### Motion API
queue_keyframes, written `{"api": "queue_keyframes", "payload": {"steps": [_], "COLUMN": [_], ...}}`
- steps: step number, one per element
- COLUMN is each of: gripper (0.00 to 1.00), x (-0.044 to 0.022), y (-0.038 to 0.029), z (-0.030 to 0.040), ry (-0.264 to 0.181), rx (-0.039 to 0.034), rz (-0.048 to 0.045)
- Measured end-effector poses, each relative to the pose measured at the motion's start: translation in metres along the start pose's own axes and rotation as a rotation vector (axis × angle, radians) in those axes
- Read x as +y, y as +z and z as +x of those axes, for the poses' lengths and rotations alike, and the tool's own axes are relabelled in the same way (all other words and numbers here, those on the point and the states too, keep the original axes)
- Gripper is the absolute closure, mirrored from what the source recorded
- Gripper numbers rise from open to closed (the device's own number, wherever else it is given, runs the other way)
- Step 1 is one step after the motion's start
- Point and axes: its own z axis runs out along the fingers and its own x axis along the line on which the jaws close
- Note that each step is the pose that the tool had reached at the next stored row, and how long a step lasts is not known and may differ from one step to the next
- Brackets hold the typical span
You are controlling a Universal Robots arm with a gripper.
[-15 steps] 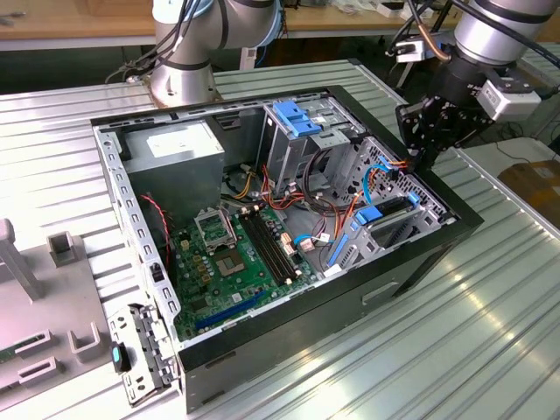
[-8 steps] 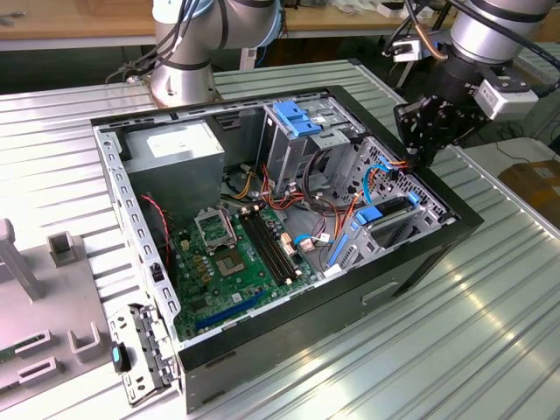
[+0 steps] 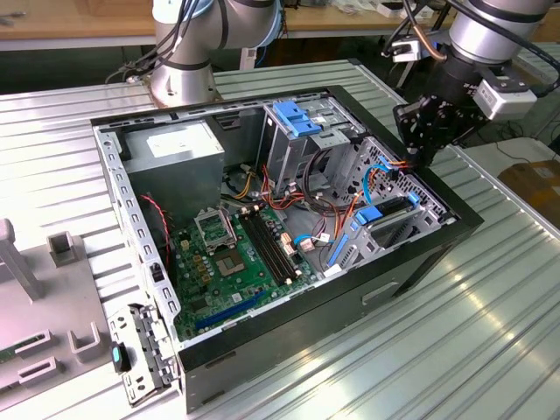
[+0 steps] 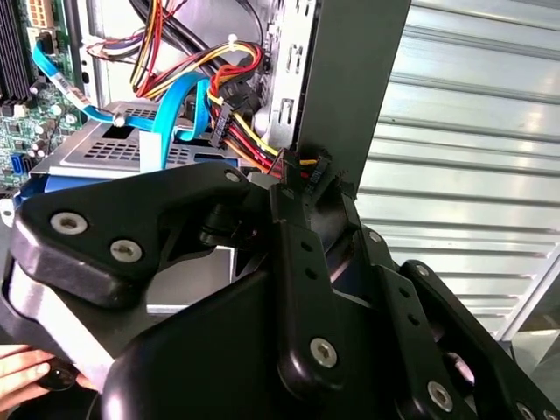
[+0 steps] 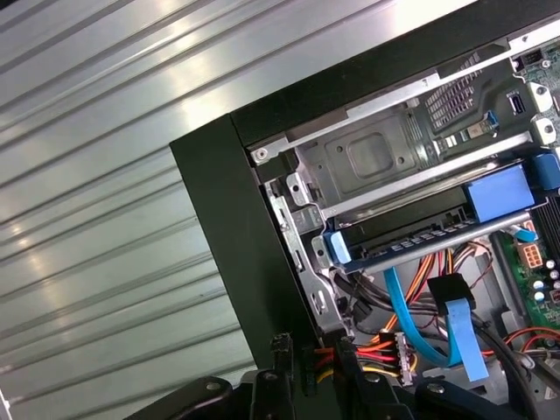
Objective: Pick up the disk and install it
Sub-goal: 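Insert the first disk wire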
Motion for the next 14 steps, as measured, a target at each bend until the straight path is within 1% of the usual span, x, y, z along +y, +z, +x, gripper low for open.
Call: {"api": "queue_keyframes", "payload": {"steps": [1,3,4,9,14], "gripper": [0.76,0.76,0.83,0.83,0.83], "x": [0.0,0.0,-0.0001,-0.0003,-0.0011], "y": [0.0,-0.0001,0.0,-0.0001,-0.0036], "z": [0.0001,0.0002,0.0003,0.0008,0.0011], "ry": [0.0,-0.001,-0.001,-0.001,0.0], "rx": [0.0005,0.0009,0.0009,0.0008,0.0008], "rz": [-0.0004,-0.0007,-0.0006,-0.0005,-0.0014]}}
